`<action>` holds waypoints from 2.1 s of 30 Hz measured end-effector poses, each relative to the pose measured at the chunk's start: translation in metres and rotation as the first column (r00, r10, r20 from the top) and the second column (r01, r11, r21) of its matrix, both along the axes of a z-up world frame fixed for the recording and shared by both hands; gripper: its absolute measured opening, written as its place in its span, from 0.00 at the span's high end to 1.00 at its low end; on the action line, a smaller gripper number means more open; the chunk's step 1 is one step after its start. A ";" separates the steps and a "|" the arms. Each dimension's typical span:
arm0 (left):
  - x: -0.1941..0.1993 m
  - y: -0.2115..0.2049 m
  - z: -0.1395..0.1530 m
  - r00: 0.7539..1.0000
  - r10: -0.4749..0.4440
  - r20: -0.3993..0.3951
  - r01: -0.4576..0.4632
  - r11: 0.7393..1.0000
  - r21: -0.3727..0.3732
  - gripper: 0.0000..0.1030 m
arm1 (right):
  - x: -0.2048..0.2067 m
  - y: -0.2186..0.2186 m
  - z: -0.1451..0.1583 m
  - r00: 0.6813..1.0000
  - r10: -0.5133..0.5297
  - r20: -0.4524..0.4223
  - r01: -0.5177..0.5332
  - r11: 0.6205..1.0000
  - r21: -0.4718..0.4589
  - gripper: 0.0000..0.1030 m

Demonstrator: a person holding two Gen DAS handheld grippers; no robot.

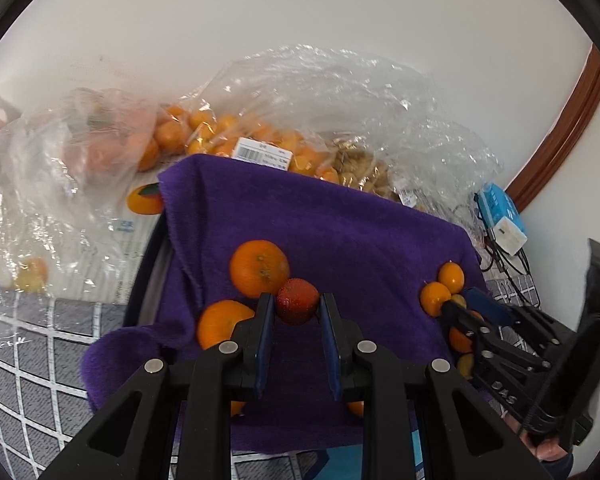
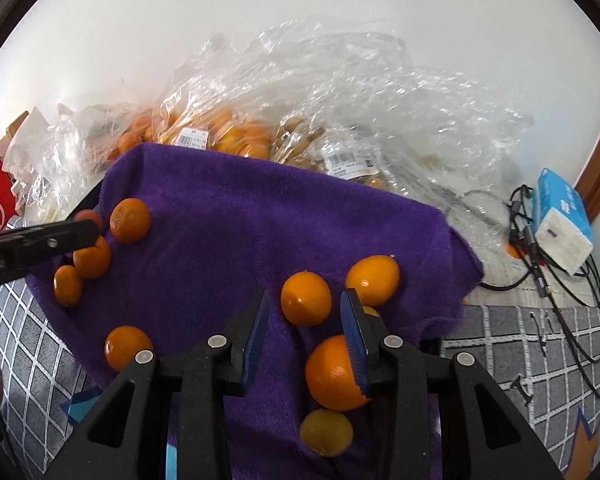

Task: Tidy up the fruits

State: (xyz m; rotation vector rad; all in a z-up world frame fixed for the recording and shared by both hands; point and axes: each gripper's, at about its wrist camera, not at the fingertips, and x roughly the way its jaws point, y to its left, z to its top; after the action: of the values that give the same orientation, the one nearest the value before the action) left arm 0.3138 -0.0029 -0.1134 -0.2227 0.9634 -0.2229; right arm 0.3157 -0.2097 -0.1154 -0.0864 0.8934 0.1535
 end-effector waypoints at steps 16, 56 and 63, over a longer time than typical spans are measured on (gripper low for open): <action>0.014 -0.028 -0.019 0.998 -0.045 -0.050 0.051 0.992 0.119 0.79 | -0.009 -0.029 -0.001 0.996 -0.084 0.010 0.084 0.996 0.030 0.64; -0.205 -0.020 0.132 0.947 0.013 0.320 -0.064 0.987 0.150 0.14 | -0.204 -0.058 0.130 0.939 -0.279 0.200 0.266 0.960 0.092 0.31; -0.251 -0.028 0.135 0.935 0.009 0.356 -0.080 0.979 0.185 0.03 | -0.255 -0.066 0.129 0.933 -0.273 0.233 0.253 0.961 0.114 0.05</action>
State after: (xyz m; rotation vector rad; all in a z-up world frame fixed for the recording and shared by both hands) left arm 0.0626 -0.0311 0.0221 -0.0192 0.6153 -0.1181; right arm 0.0608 -0.2756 0.0132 0.0905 0.6409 -0.0707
